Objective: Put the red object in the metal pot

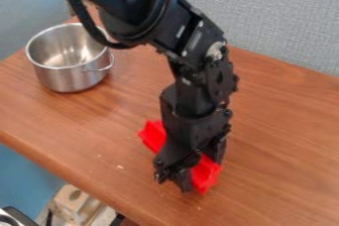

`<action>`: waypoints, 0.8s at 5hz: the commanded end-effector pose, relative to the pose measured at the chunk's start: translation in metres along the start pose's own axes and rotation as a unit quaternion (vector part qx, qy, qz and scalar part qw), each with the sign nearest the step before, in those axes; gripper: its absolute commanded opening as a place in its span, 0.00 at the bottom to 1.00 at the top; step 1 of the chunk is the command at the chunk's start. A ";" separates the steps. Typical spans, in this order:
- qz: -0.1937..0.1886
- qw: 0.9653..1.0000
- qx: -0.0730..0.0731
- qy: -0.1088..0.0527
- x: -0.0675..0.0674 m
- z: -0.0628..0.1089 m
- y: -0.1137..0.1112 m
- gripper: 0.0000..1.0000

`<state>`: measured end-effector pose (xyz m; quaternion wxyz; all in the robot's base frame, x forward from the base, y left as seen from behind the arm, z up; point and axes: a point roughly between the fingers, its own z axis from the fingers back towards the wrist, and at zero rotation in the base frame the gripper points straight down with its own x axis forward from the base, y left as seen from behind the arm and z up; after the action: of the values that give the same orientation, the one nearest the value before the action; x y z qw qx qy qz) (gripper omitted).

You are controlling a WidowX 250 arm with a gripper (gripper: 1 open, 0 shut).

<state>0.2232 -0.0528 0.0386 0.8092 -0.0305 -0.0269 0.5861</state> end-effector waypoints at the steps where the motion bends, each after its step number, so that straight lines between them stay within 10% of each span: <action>1: 0.006 1.000 -0.024 -0.004 0.005 0.013 -0.004 0.00; 4: 0.007 1.000 -0.022 -0.006 0.007 0.016 0.000 0.00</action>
<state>0.2188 -0.0497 0.0407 0.8105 -0.0243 -0.0235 0.5848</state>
